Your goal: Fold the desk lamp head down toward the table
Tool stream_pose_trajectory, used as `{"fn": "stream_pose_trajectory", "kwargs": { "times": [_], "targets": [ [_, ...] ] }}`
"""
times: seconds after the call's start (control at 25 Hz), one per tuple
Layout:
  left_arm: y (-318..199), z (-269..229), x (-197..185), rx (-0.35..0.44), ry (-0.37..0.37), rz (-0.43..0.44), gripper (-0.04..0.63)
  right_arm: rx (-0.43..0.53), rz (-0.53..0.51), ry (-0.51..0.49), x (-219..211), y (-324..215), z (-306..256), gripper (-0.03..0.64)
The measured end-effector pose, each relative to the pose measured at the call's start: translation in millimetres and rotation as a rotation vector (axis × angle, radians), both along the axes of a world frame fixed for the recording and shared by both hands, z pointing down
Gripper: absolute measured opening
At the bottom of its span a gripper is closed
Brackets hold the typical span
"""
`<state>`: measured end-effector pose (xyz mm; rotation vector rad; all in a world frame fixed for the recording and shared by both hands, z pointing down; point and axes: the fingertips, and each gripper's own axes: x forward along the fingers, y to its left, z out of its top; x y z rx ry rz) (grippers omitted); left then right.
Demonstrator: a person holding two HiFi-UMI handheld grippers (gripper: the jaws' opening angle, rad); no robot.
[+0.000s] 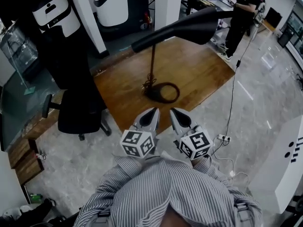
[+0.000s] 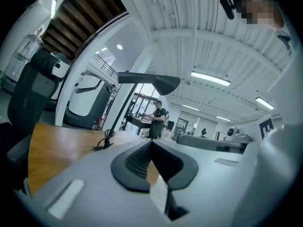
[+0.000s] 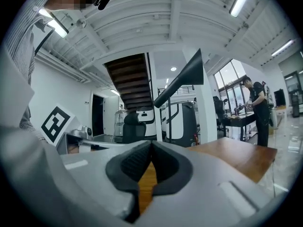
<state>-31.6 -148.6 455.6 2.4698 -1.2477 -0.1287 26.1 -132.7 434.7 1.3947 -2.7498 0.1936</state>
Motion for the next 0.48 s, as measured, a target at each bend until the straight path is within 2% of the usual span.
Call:
{"fn": "stream_pose_trajectory", "kwargs": {
  "times": [0.2,0.32,0.48],
  "targets": [
    [-59,1,-3,0.003,-0.013,0.015,0.0,0.033,0.011,-0.001,-4,-54,-9,0.0],
    [-85,4,-4,-0.014,0.016,0.008,0.0,0.024,0.015,0.003,1,-73,-6,0.0],
    [-112,3,-7,-0.013,0.014,-0.027,0.0,0.001,0.014,0.007,10,-95,0,0.001]
  ]
}}
